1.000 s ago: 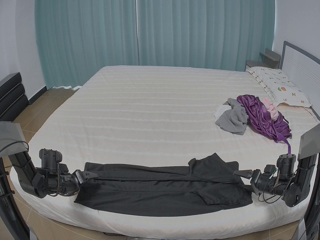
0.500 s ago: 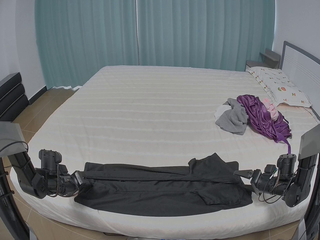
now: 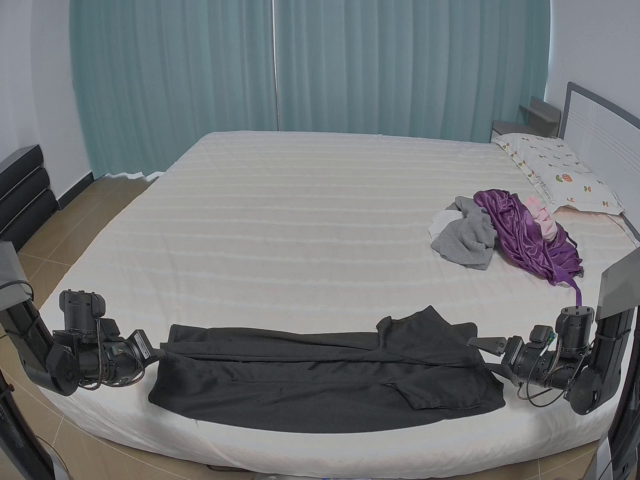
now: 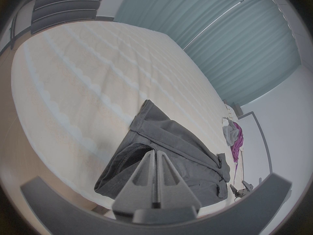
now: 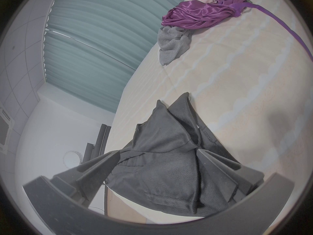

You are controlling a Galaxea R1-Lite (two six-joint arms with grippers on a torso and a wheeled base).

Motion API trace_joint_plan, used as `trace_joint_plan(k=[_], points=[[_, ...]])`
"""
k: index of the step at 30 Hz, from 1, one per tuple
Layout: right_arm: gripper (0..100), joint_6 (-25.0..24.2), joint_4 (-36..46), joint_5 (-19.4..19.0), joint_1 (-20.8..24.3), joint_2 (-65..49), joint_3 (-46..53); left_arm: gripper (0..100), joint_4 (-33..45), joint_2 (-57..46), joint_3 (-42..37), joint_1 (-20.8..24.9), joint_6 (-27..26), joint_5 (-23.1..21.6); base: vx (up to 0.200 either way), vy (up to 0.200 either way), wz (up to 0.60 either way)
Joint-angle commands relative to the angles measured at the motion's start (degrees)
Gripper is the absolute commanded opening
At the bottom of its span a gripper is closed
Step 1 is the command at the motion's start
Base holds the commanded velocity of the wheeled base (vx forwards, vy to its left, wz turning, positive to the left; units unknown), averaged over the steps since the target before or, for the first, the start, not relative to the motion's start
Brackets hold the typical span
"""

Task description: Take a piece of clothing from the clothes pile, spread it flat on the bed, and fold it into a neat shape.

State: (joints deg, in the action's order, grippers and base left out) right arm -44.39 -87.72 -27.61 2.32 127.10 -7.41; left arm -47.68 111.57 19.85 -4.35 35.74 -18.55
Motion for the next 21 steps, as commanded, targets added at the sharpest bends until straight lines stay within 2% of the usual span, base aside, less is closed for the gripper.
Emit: trace_joint_plan(k=[1, 21], points=[[100, 1.2, 0.0, -0.2, 0.1, 1.8, -0.3, 0, 0.0, -1.6, -0.2, -1.4, 0.0, 0.2, 0.0, 0.0, 0.0], [100, 3.8, 0.0, -0.6, 0.1, 5.1, -2.8, 0, 0.2, -2.8, -0.9, -2.0, -0.1, 0.2, 0.0, 0.0, 0.0]])
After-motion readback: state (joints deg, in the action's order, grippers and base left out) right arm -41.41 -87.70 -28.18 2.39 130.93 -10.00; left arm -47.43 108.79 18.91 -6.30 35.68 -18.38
